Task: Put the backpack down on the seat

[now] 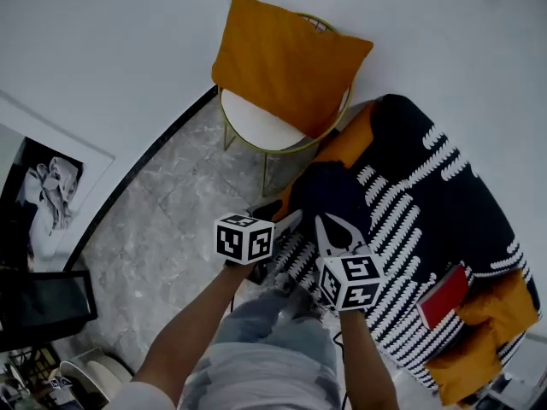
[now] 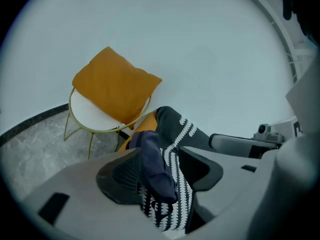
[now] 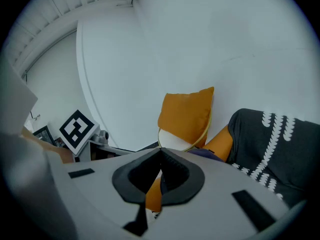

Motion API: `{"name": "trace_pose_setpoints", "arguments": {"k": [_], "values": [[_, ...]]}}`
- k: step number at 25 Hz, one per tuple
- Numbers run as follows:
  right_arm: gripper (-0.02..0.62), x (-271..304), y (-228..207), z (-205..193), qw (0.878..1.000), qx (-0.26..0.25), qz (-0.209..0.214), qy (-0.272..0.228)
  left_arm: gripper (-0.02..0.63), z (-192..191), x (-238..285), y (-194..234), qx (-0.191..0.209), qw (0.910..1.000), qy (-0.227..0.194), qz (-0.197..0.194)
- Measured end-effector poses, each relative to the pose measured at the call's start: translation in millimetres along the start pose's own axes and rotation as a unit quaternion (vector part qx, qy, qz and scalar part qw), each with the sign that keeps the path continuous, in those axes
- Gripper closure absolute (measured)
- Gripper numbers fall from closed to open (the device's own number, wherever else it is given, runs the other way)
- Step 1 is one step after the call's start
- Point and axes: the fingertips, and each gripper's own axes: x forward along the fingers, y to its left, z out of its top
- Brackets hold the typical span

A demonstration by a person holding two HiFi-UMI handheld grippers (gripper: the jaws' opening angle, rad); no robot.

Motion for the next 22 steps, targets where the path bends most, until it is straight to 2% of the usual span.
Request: {"name": "trace_pose_setpoints", "arguments": {"k": [6, 11, 15, 18, 22], "values": [[0.594, -29, -7, 22, 1.0, -0.007, -0.001, -0.018, 0.39, 25, -11, -46, 0.062, 0.9976, -0.015, 0.029], [0.594, -65, -12, 45, 0.999, -0.013, -0.002, -0.039, 0.391, 45, -27, -95, 0.109, 0.9919, -0.048, 0.045], [0.594, -97, -24, 56, 0.998, -0.032, -0.002, -0.061, 0.394, 57, -31, -135, 0.127, 0.987, -0.085, 0.051], [0.594, -118, -32, 71, 0.997, -0.044, -0.005, -0.071, 0.41, 68, -35, -165, 0.124, 0.9851, -0.11, 0.046], [0.594, -150, -35, 93, 0.994, -0.066, -0.007, -0.085, 0.416, 74, -39, -202, 0.137, 0.9819, -0.123, 0.046]]}}
